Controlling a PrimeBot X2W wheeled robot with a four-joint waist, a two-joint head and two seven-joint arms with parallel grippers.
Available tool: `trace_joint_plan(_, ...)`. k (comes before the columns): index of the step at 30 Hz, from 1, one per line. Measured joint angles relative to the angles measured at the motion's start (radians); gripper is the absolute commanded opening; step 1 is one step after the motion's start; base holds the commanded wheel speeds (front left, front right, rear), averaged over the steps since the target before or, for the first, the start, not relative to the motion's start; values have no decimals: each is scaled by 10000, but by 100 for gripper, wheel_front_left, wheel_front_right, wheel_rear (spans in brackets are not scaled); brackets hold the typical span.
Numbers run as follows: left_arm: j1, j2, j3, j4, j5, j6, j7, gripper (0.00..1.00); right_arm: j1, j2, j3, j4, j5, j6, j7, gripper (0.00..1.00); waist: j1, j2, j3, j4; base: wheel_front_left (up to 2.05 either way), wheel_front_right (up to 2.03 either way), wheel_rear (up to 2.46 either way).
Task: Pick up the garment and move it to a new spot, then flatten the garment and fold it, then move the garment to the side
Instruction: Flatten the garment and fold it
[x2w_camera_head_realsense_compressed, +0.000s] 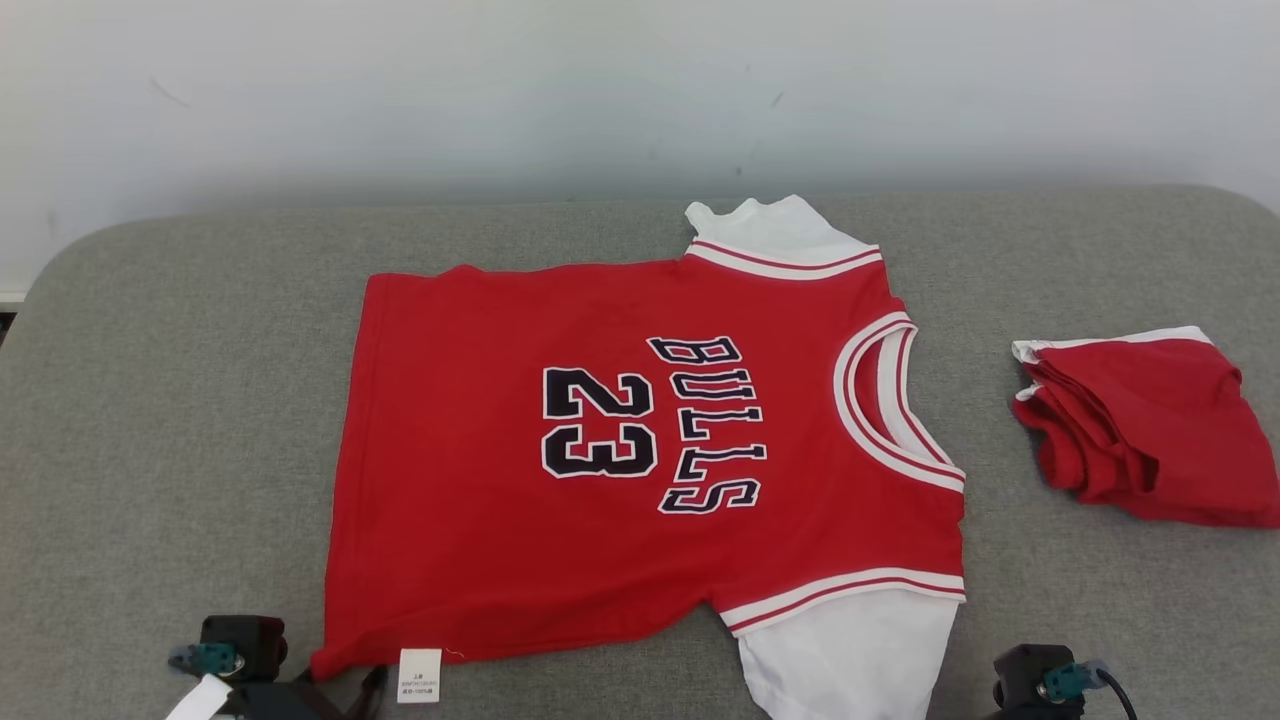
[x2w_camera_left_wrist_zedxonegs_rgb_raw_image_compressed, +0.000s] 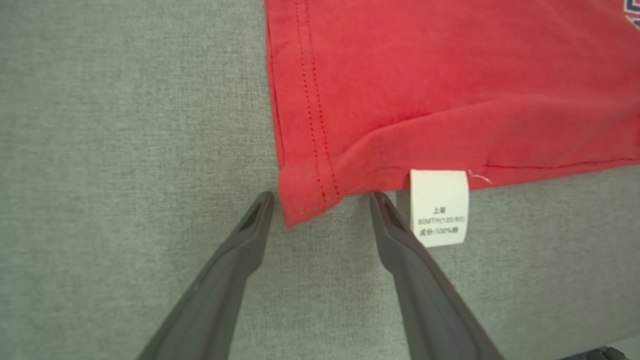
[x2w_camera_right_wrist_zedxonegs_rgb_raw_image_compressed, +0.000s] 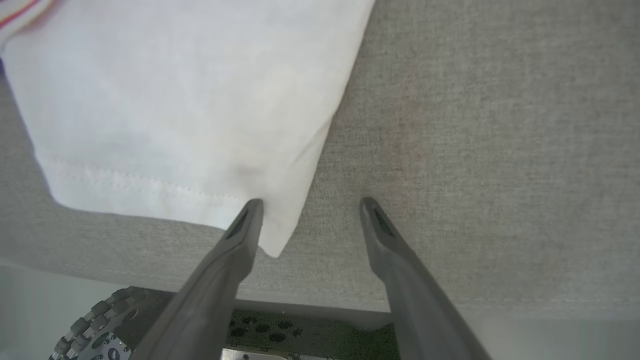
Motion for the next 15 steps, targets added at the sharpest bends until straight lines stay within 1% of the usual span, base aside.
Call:
trace_joint_plan(5,100,-36,-52,-301,15,21,-88,100,291,38,-107,-253,-205,-2,238,100,0,0,20,74,0,0,0)
trace_joint_plan(11,108,19,-29,-723,148,282,-211,100,353,94,-134,-568,-347,-2,545,100,0,0,38,123,0,0,0)
trace_joint_plan(15,159,67,-48,-957,182,370,-199,100,439,136,-263,-717,-430,-2,673,100,0,0,19,138,0,0,0)
